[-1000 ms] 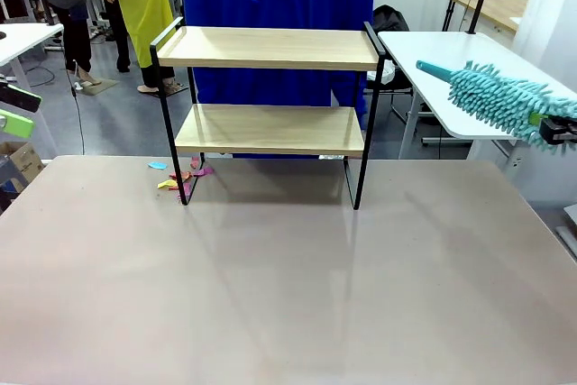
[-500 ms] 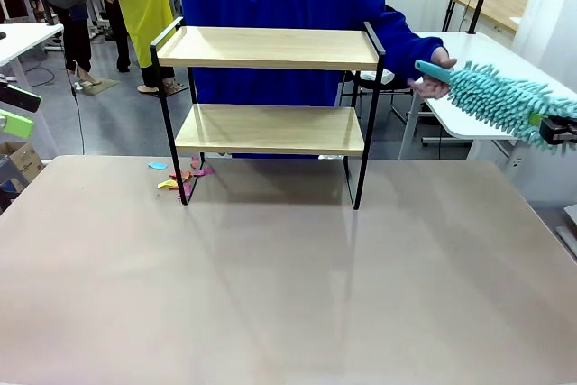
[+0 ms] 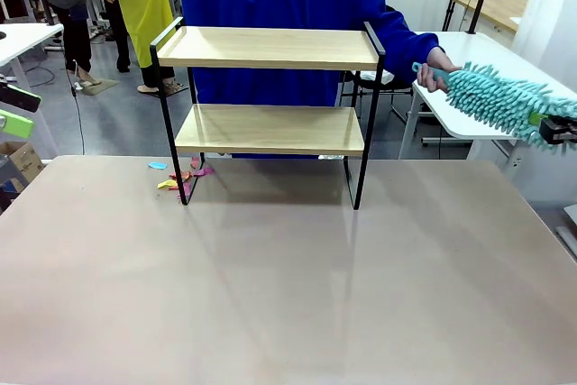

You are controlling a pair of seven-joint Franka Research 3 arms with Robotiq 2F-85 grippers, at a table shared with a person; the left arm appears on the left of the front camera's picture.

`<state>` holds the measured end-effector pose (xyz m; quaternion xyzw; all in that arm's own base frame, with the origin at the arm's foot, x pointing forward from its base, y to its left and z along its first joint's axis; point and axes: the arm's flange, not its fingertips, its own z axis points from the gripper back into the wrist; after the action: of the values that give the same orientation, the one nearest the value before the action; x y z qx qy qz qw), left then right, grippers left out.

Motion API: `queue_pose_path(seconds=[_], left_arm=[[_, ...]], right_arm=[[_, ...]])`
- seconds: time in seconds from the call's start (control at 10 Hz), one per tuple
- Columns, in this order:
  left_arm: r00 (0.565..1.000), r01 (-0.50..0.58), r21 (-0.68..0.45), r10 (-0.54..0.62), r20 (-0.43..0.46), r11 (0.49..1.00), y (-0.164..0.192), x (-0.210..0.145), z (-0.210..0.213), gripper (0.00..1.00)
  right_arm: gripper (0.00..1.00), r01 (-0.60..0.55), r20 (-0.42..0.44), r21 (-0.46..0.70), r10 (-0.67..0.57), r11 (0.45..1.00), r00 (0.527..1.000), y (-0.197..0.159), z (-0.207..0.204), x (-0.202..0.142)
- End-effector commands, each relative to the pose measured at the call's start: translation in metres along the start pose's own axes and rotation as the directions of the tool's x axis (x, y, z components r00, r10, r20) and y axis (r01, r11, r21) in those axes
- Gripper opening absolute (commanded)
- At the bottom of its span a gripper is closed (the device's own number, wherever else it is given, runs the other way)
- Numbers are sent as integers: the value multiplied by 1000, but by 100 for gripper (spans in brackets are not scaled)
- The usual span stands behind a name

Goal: Clean the shelf.
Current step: Hand the Duster back to the human.

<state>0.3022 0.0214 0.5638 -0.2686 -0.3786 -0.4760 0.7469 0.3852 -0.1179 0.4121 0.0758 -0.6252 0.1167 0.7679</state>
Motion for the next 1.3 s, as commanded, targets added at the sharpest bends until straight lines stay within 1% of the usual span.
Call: queue_pose_path(seconds=[0.0, 0.1, 0.2, 0.4, 0.5, 0.6, 0.7, 0.8, 0.9, 1.0, 1.1, 1.2], left_arm=[[1000, 16, -9, -16, 21, 1000, 2, 2, -2, 100], [1000, 16, -9, -16, 21, 1000, 2, 2, -2, 100], [1000, 16, -9, -16, 21, 1000, 2, 2, -2, 100], [1000, 16, -9, -16, 21, 1000, 2, 2, -2, 100], [1000, 16, -9, -16, 21, 1000, 2, 2, -2, 100], [1000, 16, -9, -16, 21, 1000, 2, 2, -2, 100], [1000, 16, -9, -16, 21, 1000, 2, 2, -2, 100], [1000, 16, -9, -16, 21, 1000, 2, 2, -2, 100], [1000, 16, -9, -16, 21, 1000, 2, 2, -2, 100], [1000, 16, -9, -16, 21, 1000, 2, 2, -2, 100], [1000, 16, -9, -16, 21, 1000, 2, 2, -2, 100], [1000, 16, -9, -16, 21, 1000, 2, 2, -2, 100]], right_arm=[[63, 0, 0, 0, 0, 1000, 1000, 0, 0, 0], [76, 13, 4, -6, -13, 1000, 1000, 0, 0, 0], [100, 11, 12, 5, -11, 1000, 1000, 0, 0, -1], [100, 21, 13, 16, -22, 1000, 1000, -1, 0, -1], [99, 44, 20, 33, -45, 998, 999, -2, 1, 1], [100, 83, 47, 66, -86, 994, 995, -5, 6, 10], [100, 95, 93, 51, -100, 994, 991, -9, 13, 28], [100, 128, 150, 47, -134, 991, 980, -16, 24, 54], [100, 201, 220, 70, -212, 977, 952, -30, 40, 89], [100, 281, 268, 69, -289, 957, 919, -46, 53, 114], [100, 376, 307, 59, -375, 925, 874, -66, 65, 135], [100, 480, 335, 50, -467, 876, 818, -89, 77, 150]])
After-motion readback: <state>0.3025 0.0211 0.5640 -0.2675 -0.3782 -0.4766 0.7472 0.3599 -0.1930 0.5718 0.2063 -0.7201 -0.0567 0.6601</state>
